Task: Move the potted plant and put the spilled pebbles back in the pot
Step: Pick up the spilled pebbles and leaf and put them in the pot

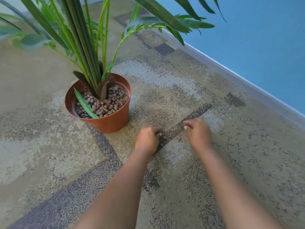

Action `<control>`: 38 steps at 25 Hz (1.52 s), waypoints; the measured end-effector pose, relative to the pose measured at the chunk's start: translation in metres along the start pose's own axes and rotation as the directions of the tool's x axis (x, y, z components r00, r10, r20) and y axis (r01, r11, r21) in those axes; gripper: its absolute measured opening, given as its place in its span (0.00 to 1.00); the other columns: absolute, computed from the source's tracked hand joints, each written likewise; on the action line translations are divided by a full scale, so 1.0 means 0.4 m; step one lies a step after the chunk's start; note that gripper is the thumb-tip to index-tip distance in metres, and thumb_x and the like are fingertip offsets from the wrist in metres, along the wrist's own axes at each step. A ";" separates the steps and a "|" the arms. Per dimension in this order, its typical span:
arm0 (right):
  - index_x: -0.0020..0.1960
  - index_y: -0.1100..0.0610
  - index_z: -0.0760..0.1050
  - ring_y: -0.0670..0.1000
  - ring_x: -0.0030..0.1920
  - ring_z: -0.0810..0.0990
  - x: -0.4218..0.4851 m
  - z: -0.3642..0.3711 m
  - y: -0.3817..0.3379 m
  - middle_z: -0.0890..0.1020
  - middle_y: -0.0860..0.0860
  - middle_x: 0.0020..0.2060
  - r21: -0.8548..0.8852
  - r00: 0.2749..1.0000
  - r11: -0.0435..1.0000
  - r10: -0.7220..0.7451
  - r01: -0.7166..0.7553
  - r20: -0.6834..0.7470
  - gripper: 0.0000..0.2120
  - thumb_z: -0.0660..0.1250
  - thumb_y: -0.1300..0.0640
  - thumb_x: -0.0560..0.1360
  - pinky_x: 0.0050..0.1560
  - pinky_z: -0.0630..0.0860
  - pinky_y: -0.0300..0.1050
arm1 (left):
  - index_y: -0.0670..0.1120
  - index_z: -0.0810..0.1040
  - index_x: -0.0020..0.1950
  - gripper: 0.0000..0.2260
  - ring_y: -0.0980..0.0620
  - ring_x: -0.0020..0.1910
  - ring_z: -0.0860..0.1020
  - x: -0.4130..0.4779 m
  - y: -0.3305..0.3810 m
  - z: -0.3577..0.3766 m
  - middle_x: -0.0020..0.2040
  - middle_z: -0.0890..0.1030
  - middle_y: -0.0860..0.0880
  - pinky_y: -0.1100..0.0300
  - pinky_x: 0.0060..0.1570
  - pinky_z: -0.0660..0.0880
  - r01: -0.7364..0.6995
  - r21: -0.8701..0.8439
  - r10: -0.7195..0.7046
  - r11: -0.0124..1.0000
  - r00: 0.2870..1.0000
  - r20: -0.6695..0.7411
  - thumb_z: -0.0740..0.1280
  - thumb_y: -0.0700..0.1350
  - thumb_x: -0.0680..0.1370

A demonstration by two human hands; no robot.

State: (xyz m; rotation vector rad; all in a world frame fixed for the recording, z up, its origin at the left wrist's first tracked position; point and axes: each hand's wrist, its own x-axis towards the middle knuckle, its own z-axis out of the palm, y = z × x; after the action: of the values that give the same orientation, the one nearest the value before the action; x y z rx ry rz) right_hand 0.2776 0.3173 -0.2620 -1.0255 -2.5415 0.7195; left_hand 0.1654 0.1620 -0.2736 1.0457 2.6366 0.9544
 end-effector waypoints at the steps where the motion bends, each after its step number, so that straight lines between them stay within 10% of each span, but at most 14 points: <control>1: 0.53 0.58 0.82 0.49 0.42 0.78 -0.031 -0.004 0.013 0.82 0.55 0.48 0.022 1.000 1.000 0.006 -0.006 -0.006 0.09 0.71 0.64 0.74 0.41 0.69 0.29 | 0.44 0.86 0.48 0.05 0.46 0.46 0.81 -0.002 0.003 0.003 0.45 0.86 0.45 0.52 0.51 0.79 0.000 -0.019 0.000 1.000 1.000 -0.005 0.73 0.38 0.74; 7: 0.59 0.59 0.79 0.58 0.61 0.77 -0.095 0.027 0.009 0.81 0.56 0.59 -0.097 0.994 0.992 -0.074 0.082 0.080 0.13 0.65 0.68 0.76 0.69 0.69 0.52 | 0.45 0.83 0.51 0.07 0.54 0.42 0.81 -0.032 0.010 -0.013 0.47 0.84 0.50 0.59 0.46 0.81 0.051 -0.100 -0.056 0.994 0.997 -0.052 0.70 0.36 0.75; 11: 0.62 0.57 0.78 0.54 0.60 0.74 -0.103 0.035 -0.011 0.78 0.54 0.58 -0.132 0.983 0.981 -0.120 0.139 0.139 0.14 0.66 0.56 0.77 0.62 0.70 0.43 | 0.47 0.78 0.64 0.16 0.64 0.39 0.74 -0.123 0.035 0.011 0.54 0.78 0.51 0.74 0.38 0.74 0.126 -0.058 -0.120 0.990 0.988 0.101 0.70 0.39 0.76; 17: 0.55 0.57 0.79 0.43 0.43 0.72 -0.129 0.063 -0.065 0.79 0.53 0.53 -0.074 0.996 0.997 0.021 -0.014 0.092 0.08 0.62 0.59 0.80 0.37 0.68 0.27 | 0.42 0.78 0.56 0.09 0.49 0.44 0.78 -0.152 0.064 0.025 0.53 0.79 0.44 0.59 0.45 0.79 0.156 0.124 -0.169 0.980 0.981 0.094 0.69 0.35 0.76; 25: 0.68 0.56 0.71 0.54 0.63 0.71 -0.131 0.090 -0.142 0.75 0.53 0.65 -0.180 0.942 0.950 -0.200 0.254 0.269 0.23 0.66 0.67 0.74 0.63 0.72 0.48 | 0.49 0.55 0.67 0.31 0.47 0.38 0.78 -0.148 0.031 -0.036 0.48 0.81 0.43 0.53 0.34 0.76 0.407 0.078 -0.407 0.910 0.913 -0.020 0.70 0.36 0.73; 38: 0.61 0.65 0.77 0.57 0.59 0.75 -0.192 0.137 -0.184 0.78 0.58 0.60 -0.067 0.961 0.973 -0.204 0.220 0.189 0.16 0.62 0.73 0.75 0.54 0.79 0.52 | 0.39 0.83 0.50 0.09 0.45 0.42 0.80 -0.062 -0.105 -0.126 0.50 0.82 0.41 0.53 0.45 0.79 0.638 -0.113 -0.644 0.762 0.729 -0.230 0.69 0.44 0.77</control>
State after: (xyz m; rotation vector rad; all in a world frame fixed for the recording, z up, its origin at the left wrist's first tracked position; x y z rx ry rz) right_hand 0.2654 0.1986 -0.2736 -0.7247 -2.8066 0.6738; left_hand 0.1424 0.0966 -0.2619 -0.0621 2.8349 0.9815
